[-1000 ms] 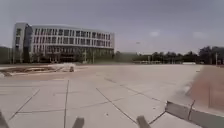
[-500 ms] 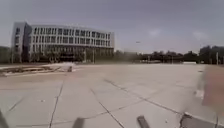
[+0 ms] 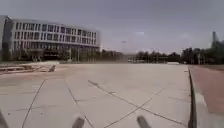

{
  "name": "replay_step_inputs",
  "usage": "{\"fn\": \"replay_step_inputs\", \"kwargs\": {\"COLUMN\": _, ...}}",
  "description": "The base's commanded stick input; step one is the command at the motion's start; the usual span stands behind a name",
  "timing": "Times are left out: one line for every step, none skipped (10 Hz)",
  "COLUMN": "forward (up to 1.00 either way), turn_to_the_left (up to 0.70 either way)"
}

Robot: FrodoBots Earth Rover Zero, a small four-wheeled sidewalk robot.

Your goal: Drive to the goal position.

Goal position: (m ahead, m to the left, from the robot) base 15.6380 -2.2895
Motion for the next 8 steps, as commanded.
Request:
{"fn": "replay_step_inputs", "kwargs": {"forward": 0.70, "turn_to_the_left": -0.35}}
{"fn": "replay_step_inputs", "kwargs": {"forward": 0.70, "turn_to_the_left": -0.35}}
{"fn": "replay_step_inputs", "kwargs": {"forward": 0.70, "turn_to_the_left": -0.35}}
{"fn": "replay_step_inputs", "kwargs": {"forward": 0.70, "turn_to_the_left": -0.35}}
{"fn": "replay_step_inputs", "kwargs": {"forward": 0.70, "turn_to_the_left": -0.35}}
{"fn": "replay_step_inputs", "kwargs": {"forward": 0.70, "turn_to_the_left": -0.35}}
{"fn": "replay_step_inputs", "kwargs": {"forward": 0.70, "turn_to_the_left": -0.35}}
{"fn": "replay_step_inputs", "kwargs": {"forward": 0.70, "turn_to_the_left": -0.35}}
